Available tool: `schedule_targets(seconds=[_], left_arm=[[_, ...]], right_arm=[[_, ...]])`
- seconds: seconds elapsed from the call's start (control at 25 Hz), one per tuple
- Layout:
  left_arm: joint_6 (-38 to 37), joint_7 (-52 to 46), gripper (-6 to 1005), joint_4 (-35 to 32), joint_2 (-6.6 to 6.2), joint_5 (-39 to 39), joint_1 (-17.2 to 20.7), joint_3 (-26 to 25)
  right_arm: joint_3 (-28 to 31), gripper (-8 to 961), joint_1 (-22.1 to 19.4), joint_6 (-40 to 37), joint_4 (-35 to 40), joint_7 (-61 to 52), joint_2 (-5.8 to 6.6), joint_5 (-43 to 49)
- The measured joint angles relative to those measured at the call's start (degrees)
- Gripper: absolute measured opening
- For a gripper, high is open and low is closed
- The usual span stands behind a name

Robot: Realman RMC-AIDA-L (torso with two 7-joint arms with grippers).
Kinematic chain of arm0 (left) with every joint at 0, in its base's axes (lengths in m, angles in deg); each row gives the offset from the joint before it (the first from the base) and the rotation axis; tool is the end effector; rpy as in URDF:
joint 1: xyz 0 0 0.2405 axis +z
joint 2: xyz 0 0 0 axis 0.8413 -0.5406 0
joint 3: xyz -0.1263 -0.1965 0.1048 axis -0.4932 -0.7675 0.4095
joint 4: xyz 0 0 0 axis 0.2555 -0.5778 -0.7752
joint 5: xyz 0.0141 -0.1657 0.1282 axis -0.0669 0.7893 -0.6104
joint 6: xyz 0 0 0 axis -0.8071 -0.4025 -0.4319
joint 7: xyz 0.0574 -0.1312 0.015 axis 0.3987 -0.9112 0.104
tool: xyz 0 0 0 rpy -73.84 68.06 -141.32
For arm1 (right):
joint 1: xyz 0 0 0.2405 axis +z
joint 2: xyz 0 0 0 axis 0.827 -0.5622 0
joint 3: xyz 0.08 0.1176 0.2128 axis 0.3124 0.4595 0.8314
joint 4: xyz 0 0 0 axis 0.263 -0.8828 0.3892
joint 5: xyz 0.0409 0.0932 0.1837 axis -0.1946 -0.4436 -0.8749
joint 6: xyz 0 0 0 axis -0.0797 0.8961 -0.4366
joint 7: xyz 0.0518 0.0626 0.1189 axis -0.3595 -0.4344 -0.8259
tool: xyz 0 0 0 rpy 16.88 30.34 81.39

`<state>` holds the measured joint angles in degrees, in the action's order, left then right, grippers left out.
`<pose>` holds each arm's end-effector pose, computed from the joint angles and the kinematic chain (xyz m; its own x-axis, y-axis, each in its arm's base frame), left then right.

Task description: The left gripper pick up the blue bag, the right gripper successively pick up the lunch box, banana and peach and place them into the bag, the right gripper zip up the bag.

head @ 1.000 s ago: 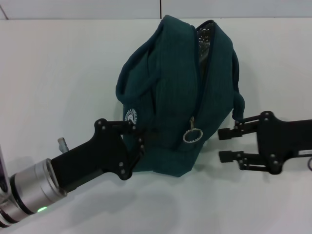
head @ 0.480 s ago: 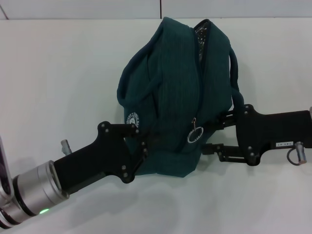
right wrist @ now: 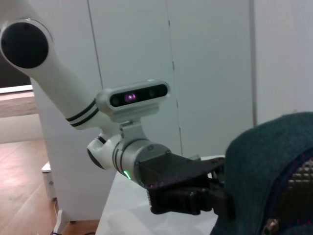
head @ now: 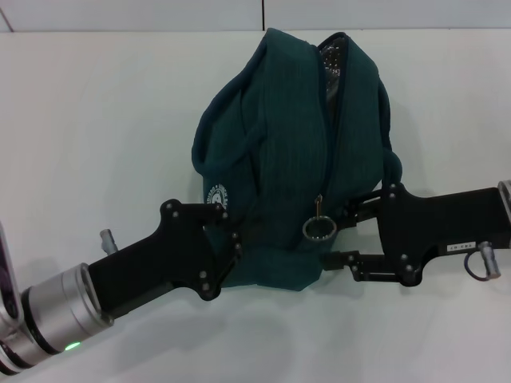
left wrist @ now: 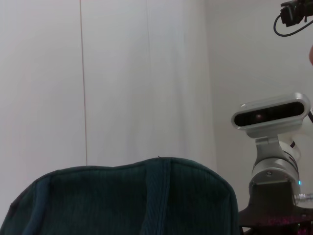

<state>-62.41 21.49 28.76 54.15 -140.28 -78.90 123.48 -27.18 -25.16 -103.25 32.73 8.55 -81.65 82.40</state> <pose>-0.2669 0.2296 -0.0620 0.6336 -0.1035 0.7667 0.2702 -0.8990 -0.3446 0.2046 0.3095 -0.0259 0.8741 -0.0223 -0.4852 -0.0134 -0.9997 0.0219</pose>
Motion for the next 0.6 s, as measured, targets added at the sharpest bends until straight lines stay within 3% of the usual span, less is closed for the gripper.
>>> schedule_targets(seconds=[0.08, 0.6], left_arm=[[0.0, 0.0, 70, 0.0, 0.0, 0.0, 0.0, 0.0], [0.1, 0.0, 74, -0.2, 0.0, 0.2, 0.0, 0.0]], right_arm=[[0.0, 409, 0.1, 0.0, 0.0, 0.0, -0.05, 0.0], [0.1, 166, -0.3, 0.7, -0.1, 6.2, -0.39, -1.6]])
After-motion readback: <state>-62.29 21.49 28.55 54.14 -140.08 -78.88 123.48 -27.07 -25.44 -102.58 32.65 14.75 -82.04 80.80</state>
